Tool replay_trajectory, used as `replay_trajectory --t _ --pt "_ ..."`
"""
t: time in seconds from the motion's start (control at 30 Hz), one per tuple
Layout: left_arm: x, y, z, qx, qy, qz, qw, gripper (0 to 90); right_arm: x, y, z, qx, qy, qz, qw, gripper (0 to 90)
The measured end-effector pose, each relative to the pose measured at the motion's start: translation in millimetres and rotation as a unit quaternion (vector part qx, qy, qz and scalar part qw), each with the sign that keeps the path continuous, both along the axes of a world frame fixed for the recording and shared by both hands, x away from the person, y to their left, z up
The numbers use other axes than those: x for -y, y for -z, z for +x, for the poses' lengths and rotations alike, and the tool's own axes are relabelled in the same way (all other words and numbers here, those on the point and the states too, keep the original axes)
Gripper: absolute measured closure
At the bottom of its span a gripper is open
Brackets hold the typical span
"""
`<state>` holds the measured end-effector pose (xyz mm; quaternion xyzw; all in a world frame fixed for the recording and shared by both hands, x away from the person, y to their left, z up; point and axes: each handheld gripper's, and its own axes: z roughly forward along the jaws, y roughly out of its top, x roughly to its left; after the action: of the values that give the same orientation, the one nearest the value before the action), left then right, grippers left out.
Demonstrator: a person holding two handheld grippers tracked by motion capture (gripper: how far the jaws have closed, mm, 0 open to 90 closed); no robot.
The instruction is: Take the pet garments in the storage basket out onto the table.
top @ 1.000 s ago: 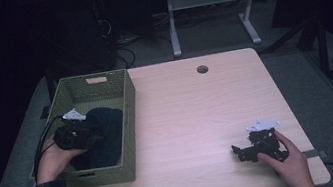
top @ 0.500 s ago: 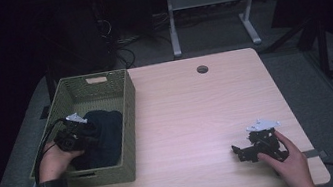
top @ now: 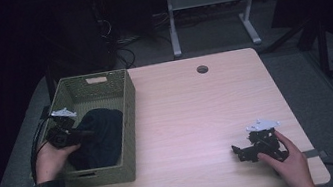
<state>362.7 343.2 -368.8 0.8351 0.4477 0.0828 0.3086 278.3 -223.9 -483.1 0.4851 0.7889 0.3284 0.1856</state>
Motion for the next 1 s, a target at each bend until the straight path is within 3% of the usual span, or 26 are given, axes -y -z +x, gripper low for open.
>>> replay_trajectory --t 0.17,0.33,0.6,0.73,0.87,1.0 --pt "-5.2 -8.8 -2.5 0.024 -0.006 -0.042 0.9988 85.3 0.0 0.0 0.0 0.0 0.0 0.0 1.0 0.4" --pt "-6.6 -17.5 -6.1 0.043 -0.015 -0.07 0.9965 85.4 -0.2 0.0 0.0 0.0 0.001 0.001 1.0 0.4" --pt "-8.8 -31.4 -9.2 0.073 -0.019 -0.099 0.9923 85.5 0.0 0.0 0.0 0.0 0.0 0.0 1.0 0.4" --pt "-10.0 -36.8 -11.0 0.096 -0.022 -0.116 0.9883 85.5 0.0 0.0 0.0 0.0 0.0 0.0 1.0 0.4" --pt "-11.7 -41.7 -11.6 0.11 -0.023 -0.127 0.9855 85.5 0.0 0.0 0.0 0.0 0.0 0.0 1.0 0.4" --pt "-12.8 -48.5 -12.5 0.118 -0.025 -0.129 0.9842 85.5 0.1 0.0 0.0 0.0 0.0 0.0 1.0 0.4"
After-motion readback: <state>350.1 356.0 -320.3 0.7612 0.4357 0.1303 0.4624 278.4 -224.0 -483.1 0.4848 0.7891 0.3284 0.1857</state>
